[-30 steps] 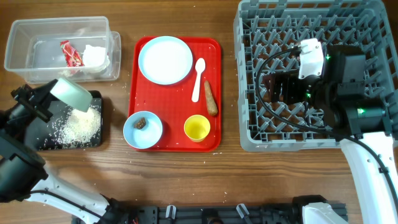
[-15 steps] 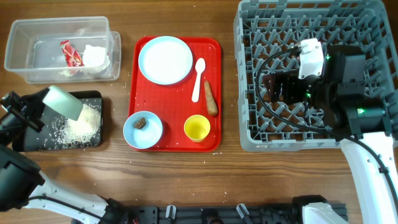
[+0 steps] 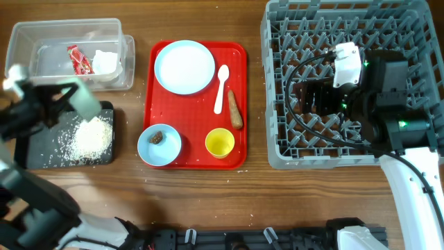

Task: Sort waste into correct bins and load items into the dishwasher rack
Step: 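Tip rice bowl over black tray to pour out rice, then return empty rice bowl to red tray with left gripper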

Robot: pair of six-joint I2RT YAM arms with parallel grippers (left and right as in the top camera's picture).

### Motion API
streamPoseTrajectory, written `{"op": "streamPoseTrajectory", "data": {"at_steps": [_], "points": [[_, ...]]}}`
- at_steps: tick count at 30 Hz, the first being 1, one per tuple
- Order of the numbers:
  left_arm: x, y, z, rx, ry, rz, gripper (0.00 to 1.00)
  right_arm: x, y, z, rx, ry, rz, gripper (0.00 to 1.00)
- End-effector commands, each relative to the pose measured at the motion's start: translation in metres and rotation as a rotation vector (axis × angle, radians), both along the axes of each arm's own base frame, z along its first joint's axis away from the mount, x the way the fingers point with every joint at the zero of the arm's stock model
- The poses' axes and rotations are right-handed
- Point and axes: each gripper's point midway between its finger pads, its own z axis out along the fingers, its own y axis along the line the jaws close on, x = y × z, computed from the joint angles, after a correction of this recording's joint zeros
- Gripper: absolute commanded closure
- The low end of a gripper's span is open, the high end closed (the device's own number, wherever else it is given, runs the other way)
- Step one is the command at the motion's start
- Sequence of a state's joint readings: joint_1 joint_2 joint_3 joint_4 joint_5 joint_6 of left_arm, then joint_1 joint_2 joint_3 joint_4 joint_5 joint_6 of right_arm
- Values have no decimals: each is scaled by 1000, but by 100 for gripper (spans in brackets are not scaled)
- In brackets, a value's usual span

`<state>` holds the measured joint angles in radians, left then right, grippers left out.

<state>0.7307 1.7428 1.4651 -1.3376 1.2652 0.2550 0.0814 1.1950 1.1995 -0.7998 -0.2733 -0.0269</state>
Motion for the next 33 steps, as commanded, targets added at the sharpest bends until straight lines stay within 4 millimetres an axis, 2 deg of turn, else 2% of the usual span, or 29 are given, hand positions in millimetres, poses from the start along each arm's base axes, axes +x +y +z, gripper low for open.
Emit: {"op": "streamPoseTrajectory", "data": {"at_steps": [1,6,8,12,16,19,23,28,31,33], "points": [[15,-49,3,149,67,-93,96,3,4,8,19,-16,12,0],[39,-111,-21,369,115,-206,96,3,3,7,18,-15,12,0],[43,-143,-36,529,117,-270,96,3,3,7,18,-15,12,0],[39,-200,-64,855,103,-384,96,3,3,7,18,-15,12,0],[32,-235,-96,1114,165,-354,96,3,3,7,18,-16,11,0],[23,-262,-123,1250,167,-411,96,3,4,8,18,-16,12,0],[7,-285,-161,1320,204,-522,96,2,3,6,16,-10,10,0],[9,-278,-184,1386,266,-490,96,2,3,6,15,-7,9,0],[17,-279,-191,1387,256,-473,95,2,3,6,15,-8,9,0],[25,-284,-190,1371,225,-450,81,2,3,5,15,-6,9,1]]}}
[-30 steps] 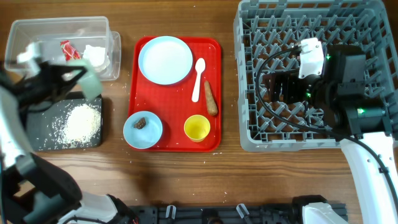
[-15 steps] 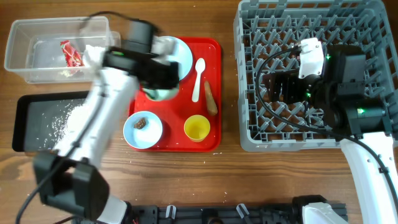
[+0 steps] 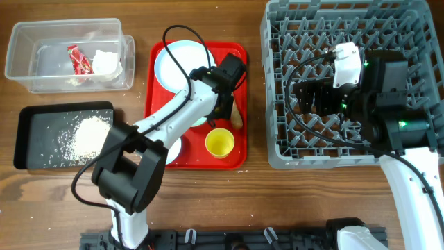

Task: Sort waste into correct bins and load items into the dishwasher rack
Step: 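Return empty rice bowl to red tray with left gripper, then grasp small blue bowl with brown scrap using left gripper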

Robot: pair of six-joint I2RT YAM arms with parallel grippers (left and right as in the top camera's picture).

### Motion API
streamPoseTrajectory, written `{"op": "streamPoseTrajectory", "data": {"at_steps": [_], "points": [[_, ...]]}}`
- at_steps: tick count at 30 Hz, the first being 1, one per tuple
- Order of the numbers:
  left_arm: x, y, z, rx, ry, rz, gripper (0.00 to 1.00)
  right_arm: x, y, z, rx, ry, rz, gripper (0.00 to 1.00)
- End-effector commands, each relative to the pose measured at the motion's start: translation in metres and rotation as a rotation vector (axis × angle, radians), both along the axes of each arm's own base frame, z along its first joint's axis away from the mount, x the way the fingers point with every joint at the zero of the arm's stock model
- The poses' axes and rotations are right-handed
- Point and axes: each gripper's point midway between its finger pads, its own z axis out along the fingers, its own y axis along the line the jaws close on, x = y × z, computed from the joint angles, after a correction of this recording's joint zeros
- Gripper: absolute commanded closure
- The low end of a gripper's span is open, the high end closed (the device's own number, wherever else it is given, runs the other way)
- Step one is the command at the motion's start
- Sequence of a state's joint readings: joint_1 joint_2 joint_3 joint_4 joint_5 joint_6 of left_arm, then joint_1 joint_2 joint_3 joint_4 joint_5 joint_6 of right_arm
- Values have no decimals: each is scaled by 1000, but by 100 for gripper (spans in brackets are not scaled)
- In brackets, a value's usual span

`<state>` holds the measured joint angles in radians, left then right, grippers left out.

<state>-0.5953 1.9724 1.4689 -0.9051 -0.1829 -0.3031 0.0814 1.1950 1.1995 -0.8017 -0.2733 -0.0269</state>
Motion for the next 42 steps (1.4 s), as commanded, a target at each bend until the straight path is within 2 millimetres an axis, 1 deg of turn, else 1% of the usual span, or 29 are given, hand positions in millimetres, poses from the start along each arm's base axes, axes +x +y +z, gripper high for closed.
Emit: {"op": "streamPoseTrajectory", "data": {"at_steps": [1,2,3,5,7,9,10,11,13,15,17,19,20,22,23,26,28,31,33,35,39,41,42], "points": [[16,2,-1,9,-64,34,73,2,3,6,15,-7,9,0],[18,1,0,4,-70,34,67,2,3,6,14,-8,8,0],[18,2,1,5,-68,36,64,2,2,6,12,-8,6,0],[15,5,7,10,-58,43,62,2,2,6,13,-8,6,0],[13,11,20,5,-50,86,58,3,2,6,13,-11,7,0],[8,19,41,-27,-31,122,56,4,2,5,13,-9,7,0],[4,24,52,-54,-22,135,52,4,2,5,13,-7,6,1],[-5,34,65,-82,0,183,48,3,2,4,12,-4,6,0],[-17,46,76,-106,37,238,44,3,2,4,12,-2,6,0],[-28,56,80,-120,76,284,44,3,2,4,13,-1,6,0],[-40,65,75,-111,119,316,43,3,2,4,13,-1,6,0],[-53,71,59,-85,167,323,43,2,2,3,12,2,6,0],[-63,72,48,-79,204,324,46,2,2,3,12,4,7,0],[-82,67,28,-114,287,323,50,1,2,2,11,9,7,0],[-89,65,20,-132,316,323,51,0,2,1,11,12,7,0],[-99,66,3,-129,339,322,51,0,2,1,11,15,6,0],[-103,68,-4,-123,348,324,50,0,2,1,11,15,6,0],[-104,71,-9,-110,339,319,51,0,2,1,11,15,6,0],[-103,77,-15,-87,323,312,56,0,2,1,11,15,6,0],[-105,81,-20,-67,318,295,59,0,2,1,11,15,6,0],[-108,92,-27,-15,304,300,69,0,2,1,11,14,7,0],[-109,98,-30,10,294,301,73,0,2,1,11,15,7,0],[-109,100,-31,21,290,301,77,0,2,1,11,15,7,0]]}}
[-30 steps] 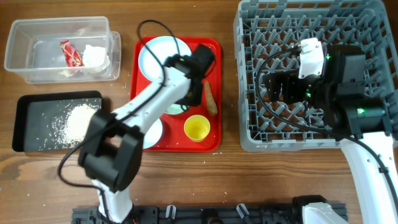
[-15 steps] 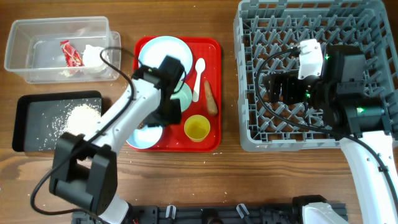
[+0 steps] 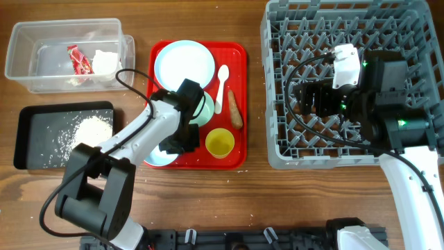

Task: Sort waste into correct bins and load items into the dishwasher rack
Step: 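Grasp small blue bowl with brown scrap using left gripper, then tip small blue bowl over black tray to dump brown scrap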

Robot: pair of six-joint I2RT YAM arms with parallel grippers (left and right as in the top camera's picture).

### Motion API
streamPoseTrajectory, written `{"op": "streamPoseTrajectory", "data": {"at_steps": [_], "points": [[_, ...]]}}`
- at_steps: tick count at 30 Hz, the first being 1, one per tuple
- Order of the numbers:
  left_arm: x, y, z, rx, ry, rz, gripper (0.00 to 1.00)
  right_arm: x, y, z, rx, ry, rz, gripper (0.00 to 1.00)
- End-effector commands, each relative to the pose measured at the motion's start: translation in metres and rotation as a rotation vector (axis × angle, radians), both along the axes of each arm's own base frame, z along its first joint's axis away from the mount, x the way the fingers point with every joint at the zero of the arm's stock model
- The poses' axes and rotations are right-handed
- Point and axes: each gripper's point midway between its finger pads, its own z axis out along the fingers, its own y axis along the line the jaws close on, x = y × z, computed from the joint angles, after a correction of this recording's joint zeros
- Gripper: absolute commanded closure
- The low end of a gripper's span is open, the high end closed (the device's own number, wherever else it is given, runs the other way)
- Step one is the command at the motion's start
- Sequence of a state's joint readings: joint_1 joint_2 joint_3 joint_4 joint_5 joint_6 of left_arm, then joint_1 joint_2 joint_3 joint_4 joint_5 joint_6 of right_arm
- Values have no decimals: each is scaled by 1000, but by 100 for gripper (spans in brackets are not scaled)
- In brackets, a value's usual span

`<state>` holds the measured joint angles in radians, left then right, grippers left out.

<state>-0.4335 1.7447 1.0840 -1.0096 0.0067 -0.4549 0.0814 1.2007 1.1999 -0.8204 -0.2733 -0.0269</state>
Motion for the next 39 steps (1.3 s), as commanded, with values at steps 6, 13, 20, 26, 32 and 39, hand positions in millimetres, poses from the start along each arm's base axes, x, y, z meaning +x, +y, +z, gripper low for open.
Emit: {"op": "streamPoseTrajectory", "data": {"at_steps": [6,13,20,26,32,39], "points": [[-2,13,-6,69,-11,-14,96,2,2,6,13,-9,6,0],[22,0,39,-24,-28,32,96,2,2,6,13,-9,6,0],[61,16,110,-144,-177,85,96,2,2,6,13,-9,6,0],[82,70,145,-342,-300,183,96,4,2,7,14,-17,6,0],[104,125,165,-696,-448,262,96,5,3,8,15,-23,6,0],[112,215,157,-1013,-547,592,96,4,3,8,17,-21,9,0]]}}
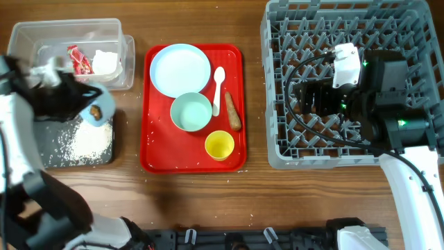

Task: Sort waste into correct bins and load items into the dishwasher rack
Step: 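Tip small blue bowl over black tray to dump brown scrap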

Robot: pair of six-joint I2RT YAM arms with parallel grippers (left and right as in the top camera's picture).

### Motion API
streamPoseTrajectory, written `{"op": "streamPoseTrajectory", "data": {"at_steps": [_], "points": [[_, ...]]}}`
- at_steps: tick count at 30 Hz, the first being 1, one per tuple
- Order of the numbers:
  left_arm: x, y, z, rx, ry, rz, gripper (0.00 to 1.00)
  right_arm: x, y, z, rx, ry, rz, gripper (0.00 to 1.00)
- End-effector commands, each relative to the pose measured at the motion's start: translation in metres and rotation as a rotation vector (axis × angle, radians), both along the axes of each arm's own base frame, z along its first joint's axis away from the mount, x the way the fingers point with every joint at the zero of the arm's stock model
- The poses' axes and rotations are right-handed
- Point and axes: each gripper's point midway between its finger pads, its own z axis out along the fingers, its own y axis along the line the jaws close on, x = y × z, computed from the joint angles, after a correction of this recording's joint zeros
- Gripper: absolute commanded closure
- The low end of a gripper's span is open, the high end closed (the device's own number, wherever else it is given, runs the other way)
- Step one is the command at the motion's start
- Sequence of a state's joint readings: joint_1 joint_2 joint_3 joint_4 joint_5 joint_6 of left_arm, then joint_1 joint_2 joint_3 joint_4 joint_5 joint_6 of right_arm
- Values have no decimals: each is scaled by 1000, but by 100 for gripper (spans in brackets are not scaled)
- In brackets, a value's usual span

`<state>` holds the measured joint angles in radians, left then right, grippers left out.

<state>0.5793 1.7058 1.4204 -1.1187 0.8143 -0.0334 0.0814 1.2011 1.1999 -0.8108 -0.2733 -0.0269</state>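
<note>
At the far left, my left gripper [89,104] is shut on the rim of a small blue bowl [99,110] with a brown scrap in it, held tilted over the black tray [41,149] of white rice. On the red tray [156,149] lie a pale blue plate [180,69], a teal bowl [191,111], a white spoon [218,87], a brown food piece [232,111] and a yellow cup [219,146]. My right gripper [305,97] hovers over the grey dishwasher rack [277,153]; its dark fingers blend together and nothing shows in them.
A clear plastic bin [21,66] at the back left holds a red wrapper [80,59] and white paper waste. Rice grains lie scattered on the wood around the black tray. The left arm's links cover the table's left edge.
The left gripper was over the red tray by the teal bowl. That bowl now stands free on the tray, and the small blue bowl has gone from the tray's front left to the gripper over the black tray.
First the left gripper held a pale bowl over the black tray's rice, with the blue bowl on the red tray. Then the arm reached over the red tray twice, the teal bowl appearing there. Now the blue bowl is held over the black tray. The right arm never moved.
</note>
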Motion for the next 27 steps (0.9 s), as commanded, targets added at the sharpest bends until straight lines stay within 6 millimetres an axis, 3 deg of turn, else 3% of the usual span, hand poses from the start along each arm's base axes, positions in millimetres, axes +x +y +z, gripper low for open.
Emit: {"op": "streamPoseTrajectory", "data": {"at_steps": [1,4,11,16,27], "points": [[4,26,7,-293,-113,81,96,3,3,6,16,-12,8,0],[0,46,-6,-443,-85,166,96,3,3,6,16,-12,8,0],[-6,64,-50,-704,93,321,96,3,3,7,19,-11,5,0],[-10,58,-45,-809,152,351,96,3,3,7,19,-14,5,0],[-21,46,-31,-702,5,215,96,5,3,9,20,-26,6,0]]}}
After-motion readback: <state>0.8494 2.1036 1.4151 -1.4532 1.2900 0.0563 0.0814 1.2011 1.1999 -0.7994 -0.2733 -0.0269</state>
